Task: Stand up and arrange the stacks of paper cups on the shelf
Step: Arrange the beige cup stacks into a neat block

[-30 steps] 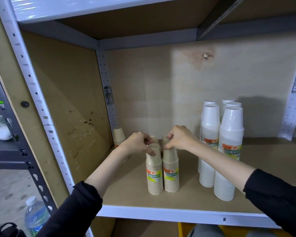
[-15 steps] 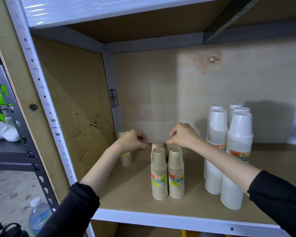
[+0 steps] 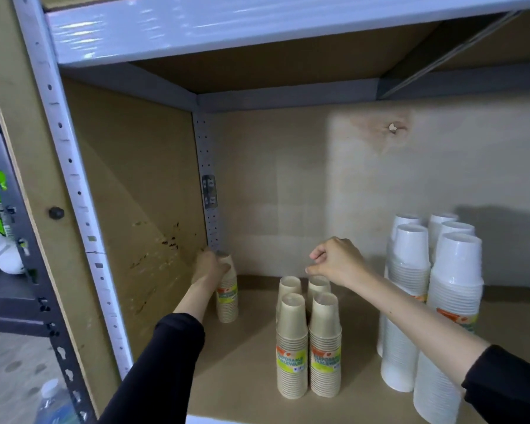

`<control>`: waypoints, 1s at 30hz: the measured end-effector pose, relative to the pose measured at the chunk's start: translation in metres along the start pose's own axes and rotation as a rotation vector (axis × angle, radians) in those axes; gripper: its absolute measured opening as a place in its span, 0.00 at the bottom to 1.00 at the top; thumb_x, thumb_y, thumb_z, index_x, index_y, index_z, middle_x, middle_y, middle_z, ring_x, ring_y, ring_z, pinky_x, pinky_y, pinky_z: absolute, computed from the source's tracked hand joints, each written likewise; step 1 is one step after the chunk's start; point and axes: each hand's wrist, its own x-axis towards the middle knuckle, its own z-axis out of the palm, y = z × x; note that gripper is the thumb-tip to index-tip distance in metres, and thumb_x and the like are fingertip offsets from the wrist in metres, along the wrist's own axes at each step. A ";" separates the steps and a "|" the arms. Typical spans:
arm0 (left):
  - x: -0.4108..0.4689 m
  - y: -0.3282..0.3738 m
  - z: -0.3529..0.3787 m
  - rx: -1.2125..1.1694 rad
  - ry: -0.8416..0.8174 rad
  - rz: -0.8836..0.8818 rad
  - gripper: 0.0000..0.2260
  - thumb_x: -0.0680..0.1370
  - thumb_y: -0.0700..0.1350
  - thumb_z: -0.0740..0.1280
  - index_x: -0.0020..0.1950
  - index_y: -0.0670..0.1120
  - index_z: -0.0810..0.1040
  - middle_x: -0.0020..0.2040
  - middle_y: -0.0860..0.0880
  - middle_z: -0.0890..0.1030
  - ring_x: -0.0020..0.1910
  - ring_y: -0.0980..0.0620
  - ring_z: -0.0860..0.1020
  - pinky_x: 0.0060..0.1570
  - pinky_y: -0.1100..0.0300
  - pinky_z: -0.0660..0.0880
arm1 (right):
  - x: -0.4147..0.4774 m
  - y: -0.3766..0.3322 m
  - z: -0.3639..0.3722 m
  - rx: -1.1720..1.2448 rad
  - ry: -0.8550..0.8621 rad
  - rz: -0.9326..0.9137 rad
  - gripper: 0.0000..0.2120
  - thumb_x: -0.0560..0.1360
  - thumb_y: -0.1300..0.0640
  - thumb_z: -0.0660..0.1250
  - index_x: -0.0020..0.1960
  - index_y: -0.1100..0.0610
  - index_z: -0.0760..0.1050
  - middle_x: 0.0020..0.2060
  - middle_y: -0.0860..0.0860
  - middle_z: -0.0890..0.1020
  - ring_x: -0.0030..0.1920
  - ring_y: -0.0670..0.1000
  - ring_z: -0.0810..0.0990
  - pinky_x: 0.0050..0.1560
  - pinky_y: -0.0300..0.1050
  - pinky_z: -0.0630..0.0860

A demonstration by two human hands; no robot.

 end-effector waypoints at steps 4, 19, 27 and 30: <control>0.007 -0.001 0.012 -0.026 -0.003 -0.064 0.23 0.75 0.41 0.68 0.66 0.34 0.67 0.63 0.36 0.74 0.62 0.38 0.74 0.58 0.49 0.74 | 0.004 0.004 -0.003 -0.008 0.019 -0.006 0.14 0.70 0.59 0.70 0.55 0.62 0.80 0.55 0.55 0.82 0.57 0.54 0.79 0.57 0.42 0.74; -0.024 -0.011 -0.011 -0.164 0.103 0.027 0.19 0.72 0.42 0.72 0.61 0.37 0.76 0.59 0.38 0.80 0.57 0.40 0.79 0.51 0.52 0.76 | -0.003 0.008 -0.002 -0.041 -0.014 -0.019 0.14 0.70 0.58 0.71 0.55 0.60 0.79 0.56 0.55 0.81 0.58 0.54 0.78 0.56 0.41 0.72; -0.095 -0.009 -0.047 -0.078 0.144 0.166 0.21 0.69 0.43 0.74 0.57 0.35 0.75 0.55 0.38 0.80 0.52 0.42 0.79 0.45 0.55 0.75 | -0.033 -0.006 -0.010 -0.060 0.031 -0.038 0.12 0.70 0.59 0.70 0.52 0.61 0.80 0.55 0.57 0.81 0.56 0.55 0.79 0.54 0.43 0.74; -0.122 -0.005 -0.051 -0.054 0.107 0.233 0.20 0.68 0.44 0.75 0.57 0.37 0.77 0.53 0.40 0.81 0.47 0.48 0.76 0.44 0.58 0.72 | -0.046 -0.013 -0.016 -0.056 0.053 -0.056 0.13 0.70 0.60 0.69 0.54 0.64 0.80 0.54 0.57 0.82 0.56 0.56 0.78 0.54 0.44 0.74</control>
